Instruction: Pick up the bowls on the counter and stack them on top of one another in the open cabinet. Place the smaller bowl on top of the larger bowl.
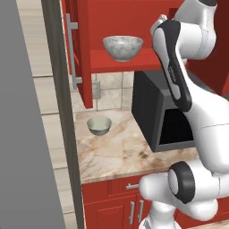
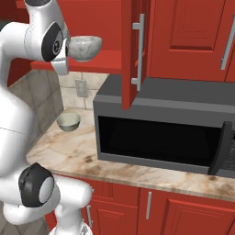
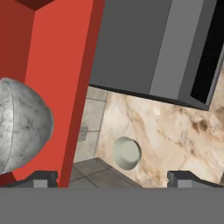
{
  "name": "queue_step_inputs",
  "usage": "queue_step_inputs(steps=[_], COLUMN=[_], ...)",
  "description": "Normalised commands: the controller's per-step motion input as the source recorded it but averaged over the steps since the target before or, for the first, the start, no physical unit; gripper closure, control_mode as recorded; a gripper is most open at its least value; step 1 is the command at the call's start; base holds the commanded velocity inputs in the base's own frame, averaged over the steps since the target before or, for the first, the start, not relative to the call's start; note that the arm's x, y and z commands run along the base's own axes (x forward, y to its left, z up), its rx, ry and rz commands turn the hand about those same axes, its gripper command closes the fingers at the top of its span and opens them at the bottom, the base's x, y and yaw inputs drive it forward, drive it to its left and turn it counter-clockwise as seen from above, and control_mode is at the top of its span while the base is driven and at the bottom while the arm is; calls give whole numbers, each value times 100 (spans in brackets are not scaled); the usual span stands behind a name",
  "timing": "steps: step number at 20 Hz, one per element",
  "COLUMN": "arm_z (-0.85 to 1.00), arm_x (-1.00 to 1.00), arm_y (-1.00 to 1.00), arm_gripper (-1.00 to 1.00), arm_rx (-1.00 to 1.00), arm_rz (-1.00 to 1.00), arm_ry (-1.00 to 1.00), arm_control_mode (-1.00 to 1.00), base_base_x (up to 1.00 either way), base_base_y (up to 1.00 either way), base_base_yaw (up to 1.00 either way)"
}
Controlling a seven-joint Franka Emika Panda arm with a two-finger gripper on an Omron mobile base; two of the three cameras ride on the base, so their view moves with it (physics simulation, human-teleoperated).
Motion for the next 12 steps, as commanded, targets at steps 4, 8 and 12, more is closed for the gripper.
queue_step_inputs(steps=[4,8,12], arm_z=[-17,-25,-28], arm_x=[-54,-53,-50], arm_y=[0,3,6], arm_gripper=[-100,-100,-100], arm_rx=[0,-1,-2], arm_rz=[8,6,5], arm_ry=[0,0,-1], arm_control_mode=[-100,-100,-100], base_base_x=[0,0,0], base_base_y=[0,0,0], base_base_yaw=[0,0,0])
